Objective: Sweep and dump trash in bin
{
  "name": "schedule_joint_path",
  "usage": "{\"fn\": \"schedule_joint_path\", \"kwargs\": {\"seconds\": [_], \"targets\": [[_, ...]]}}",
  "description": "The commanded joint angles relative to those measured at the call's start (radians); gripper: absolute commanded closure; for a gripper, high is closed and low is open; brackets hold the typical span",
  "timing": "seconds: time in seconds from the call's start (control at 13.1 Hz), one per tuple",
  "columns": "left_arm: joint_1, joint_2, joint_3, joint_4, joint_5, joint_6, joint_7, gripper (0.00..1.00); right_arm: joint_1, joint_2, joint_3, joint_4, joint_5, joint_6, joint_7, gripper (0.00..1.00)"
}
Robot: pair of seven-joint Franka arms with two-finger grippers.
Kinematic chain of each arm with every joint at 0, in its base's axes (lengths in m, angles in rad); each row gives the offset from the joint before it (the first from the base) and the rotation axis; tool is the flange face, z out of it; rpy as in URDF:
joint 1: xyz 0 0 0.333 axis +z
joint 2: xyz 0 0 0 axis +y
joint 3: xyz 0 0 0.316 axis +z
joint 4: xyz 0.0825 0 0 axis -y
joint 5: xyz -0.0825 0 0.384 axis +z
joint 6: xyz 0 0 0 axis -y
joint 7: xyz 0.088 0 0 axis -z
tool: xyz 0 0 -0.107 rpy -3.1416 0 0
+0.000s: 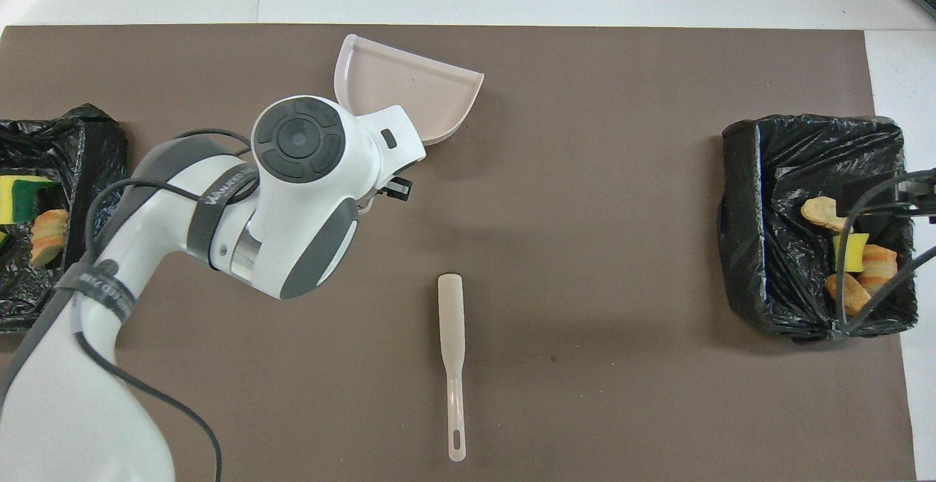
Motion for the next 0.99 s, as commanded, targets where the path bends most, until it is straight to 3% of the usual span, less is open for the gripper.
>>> {"fn": "schedule_joint_path", "kwargs": {"seconds": [0.0, 0.38, 0.46, 0.53, 0.92], "targets": [[-0.036, 0.05, 0.019, 0.031, -0.02, 0.069, -0.168, 1.0, -0.008, -0.012, 0.003, -0.017, 0.018, 0.008, -0.016, 0.0], [-0.154, 0.126, 0.019, 0.001, -0.032, 0.152, -0.435, 1.0, -0.008, -0.012, 0.003, -0.017, 0.018, 0.008, -0.016, 0.0], [-0.146, 0.11, 0.016, -0.001, -0.033, 0.134, -0.434, 0.45, -0.008, -0.012, 0.003, -0.017, 0.018, 0.008, -0.016, 0.0], [-0.14, 0.076, 0.015, -0.007, -0.046, 0.074, -0.431, 0.0, -0.008, -0.012, 0.003, -0.017, 0.018, 0.008, -0.016, 0.0], [-0.085, -0.045, 0.016, 0.007, -0.047, -0.13, -0.428, 0.0, -0.008, -0.012, 0.003, -0.017, 0.018, 0.008, -0.016, 0.0]]}}
